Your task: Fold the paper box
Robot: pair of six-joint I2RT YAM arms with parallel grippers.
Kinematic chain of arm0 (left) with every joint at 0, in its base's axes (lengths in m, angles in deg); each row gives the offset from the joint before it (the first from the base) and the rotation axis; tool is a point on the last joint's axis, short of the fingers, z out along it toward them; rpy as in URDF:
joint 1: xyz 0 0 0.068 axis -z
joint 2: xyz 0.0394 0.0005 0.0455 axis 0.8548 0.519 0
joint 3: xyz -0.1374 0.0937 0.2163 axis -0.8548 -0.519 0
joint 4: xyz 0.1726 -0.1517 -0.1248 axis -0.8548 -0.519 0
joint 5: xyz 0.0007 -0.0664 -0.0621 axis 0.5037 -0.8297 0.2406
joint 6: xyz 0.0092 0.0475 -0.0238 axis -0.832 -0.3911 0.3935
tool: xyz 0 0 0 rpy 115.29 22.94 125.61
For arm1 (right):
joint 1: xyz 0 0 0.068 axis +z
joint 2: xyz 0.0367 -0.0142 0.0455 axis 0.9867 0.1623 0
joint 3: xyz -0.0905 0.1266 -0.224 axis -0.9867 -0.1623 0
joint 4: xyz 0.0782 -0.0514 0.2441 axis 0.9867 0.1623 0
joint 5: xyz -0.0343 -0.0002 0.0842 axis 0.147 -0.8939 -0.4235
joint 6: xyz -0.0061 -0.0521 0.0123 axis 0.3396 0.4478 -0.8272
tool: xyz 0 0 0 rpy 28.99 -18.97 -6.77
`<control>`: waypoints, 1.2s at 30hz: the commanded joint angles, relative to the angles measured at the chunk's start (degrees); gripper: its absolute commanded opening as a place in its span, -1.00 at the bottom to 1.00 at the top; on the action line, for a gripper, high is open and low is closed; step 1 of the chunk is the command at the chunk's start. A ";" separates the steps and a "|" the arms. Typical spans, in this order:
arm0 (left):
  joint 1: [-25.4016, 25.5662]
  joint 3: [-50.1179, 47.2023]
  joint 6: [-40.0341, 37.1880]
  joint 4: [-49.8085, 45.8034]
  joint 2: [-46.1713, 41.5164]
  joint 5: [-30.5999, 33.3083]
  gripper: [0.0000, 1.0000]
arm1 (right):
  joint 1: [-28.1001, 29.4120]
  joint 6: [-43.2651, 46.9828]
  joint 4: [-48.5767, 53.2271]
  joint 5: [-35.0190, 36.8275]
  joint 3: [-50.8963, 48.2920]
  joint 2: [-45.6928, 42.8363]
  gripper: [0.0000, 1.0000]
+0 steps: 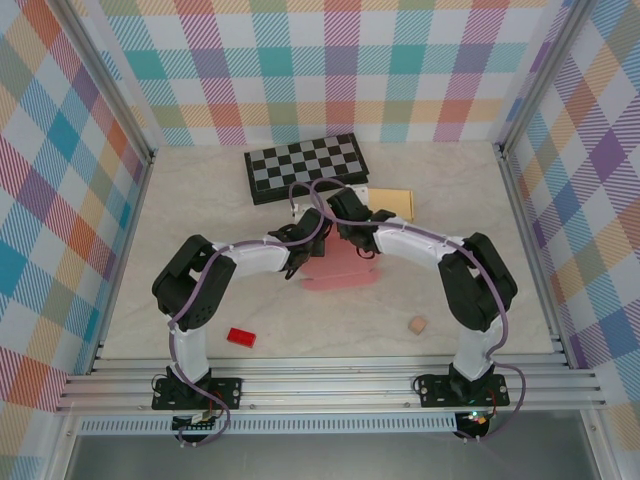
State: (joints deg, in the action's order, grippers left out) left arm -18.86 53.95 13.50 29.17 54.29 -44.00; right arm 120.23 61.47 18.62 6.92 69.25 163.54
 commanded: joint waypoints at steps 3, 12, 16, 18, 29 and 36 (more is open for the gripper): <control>0.30 0.78 1.09 -3.37 -1.35 -3.51 -1.00 | -0.27 4.99 -8.90 -9.08 -5.44 -2.96 -0.27; -0.78 0.49 1.61 -4.16 -3.80 -8.09 -1.00 | -5.81 12.14 -15.49 -21.04 -13.91 -6.92 -0.04; -1.36 0.21 2.32 -4.25 -4.57 -9.21 -1.00 | -7.27 15.50 -14.94 -25.09 -14.54 -7.86 -0.01; -1.64 0.07 2.59 -4.18 -4.79 -9.35 -1.00 | -7.40 16.88 -15.12 -26.50 -15.13 -8.29 -0.02; -2.79 -0.85 4.32 -3.55 -5.89 -11.19 -1.00 | -7.93 19.48 -15.71 -28.94 -18.01 -10.66 -0.03; -3.12 -0.85 5.11 -3.55 -6.81 -12.65 -1.00 | -7.93 20.73 -15.56 -28.89 -17.67 -9.52 -0.03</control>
State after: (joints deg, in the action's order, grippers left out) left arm -21.46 53.38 16.96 24.49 50.61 -54.27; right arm 112.15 80.60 4.28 -19.44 52.09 154.64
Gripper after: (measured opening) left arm 0.079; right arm 0.484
